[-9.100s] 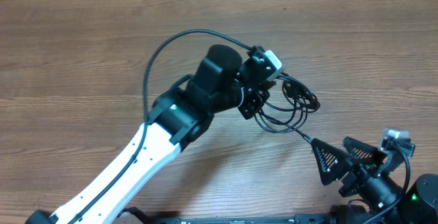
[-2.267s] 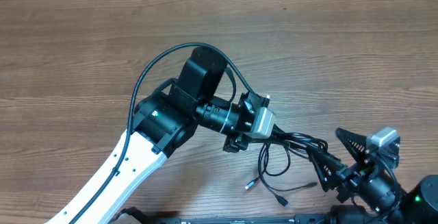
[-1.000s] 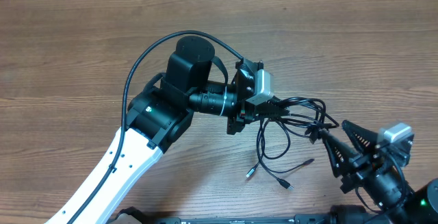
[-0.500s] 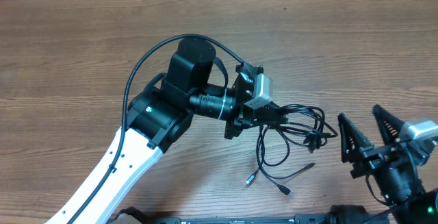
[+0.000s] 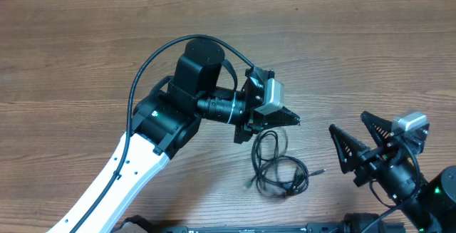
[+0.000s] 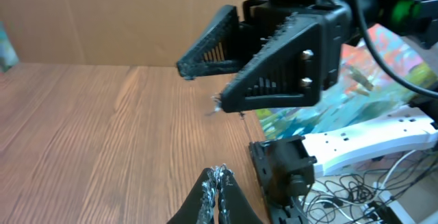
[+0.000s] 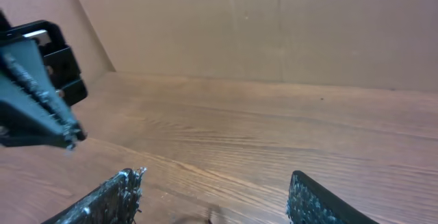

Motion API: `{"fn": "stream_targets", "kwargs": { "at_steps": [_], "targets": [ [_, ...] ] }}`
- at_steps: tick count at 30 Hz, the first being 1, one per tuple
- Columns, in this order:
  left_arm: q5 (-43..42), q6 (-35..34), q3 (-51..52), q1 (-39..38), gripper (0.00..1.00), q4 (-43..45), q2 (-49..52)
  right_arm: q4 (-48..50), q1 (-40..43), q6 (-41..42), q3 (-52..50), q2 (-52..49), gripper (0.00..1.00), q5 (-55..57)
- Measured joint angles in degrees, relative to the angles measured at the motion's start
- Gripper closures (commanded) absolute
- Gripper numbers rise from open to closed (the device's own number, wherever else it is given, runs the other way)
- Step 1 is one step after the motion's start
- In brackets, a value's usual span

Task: Untangle cables

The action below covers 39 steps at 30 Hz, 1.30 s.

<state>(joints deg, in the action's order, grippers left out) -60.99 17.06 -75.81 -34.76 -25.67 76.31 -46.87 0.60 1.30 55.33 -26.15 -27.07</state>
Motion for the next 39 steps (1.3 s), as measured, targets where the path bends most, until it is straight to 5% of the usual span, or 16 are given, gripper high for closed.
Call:
{"fn": "stream_targets", "kwargs": {
  "at_steps": [9, 12, 19, 21, 24, 32, 39],
  "targets": [
    [8.7, -0.2, -0.2, 0.0, 0.61, -7.9, 0.0, -0.3, 0.0, 0.0, 0.0, 0.0, 0.25, -1.0],
    [11.7, 2.9, -0.4, 0.0, 0.52, -17.0, 0.0, -0.8, 0.0, 0.2, 0.0, 0.0, 0.13, 0.4],
    [14.9, 14.6, -0.6, -2.0, 0.48, -33.1, 1.0, -3.9, 0.0, 7.1, 0.0, 0.0, 0.02, 11.5],
    [18.2, 16.5, -0.6, -3.8, 0.47, -33.9, 2.8, -4.5, 0.0, 9.6, 0.0, 0.0, 0.01, 14.8],
    [22.3, 18.9, -0.6, -6.6, 0.29, -33.8, 6.2, -5.2, 0.0, 11.4, 0.0, 0.0, 0.0, 17.0],
    [37.0, 21.1, -0.6, -16.8, 0.19, -31.9, 15.0, -6.8, 0.0, 18.6, 0.0, 0.0, 0.0, 24.7],
    [41.6, 21.3, -0.6, -19.3, 0.14, -28.2, 19.0, -6.9, 0.0, 24.3, 0.0, 0.0, 0.0, 28.7]
  ]
}}
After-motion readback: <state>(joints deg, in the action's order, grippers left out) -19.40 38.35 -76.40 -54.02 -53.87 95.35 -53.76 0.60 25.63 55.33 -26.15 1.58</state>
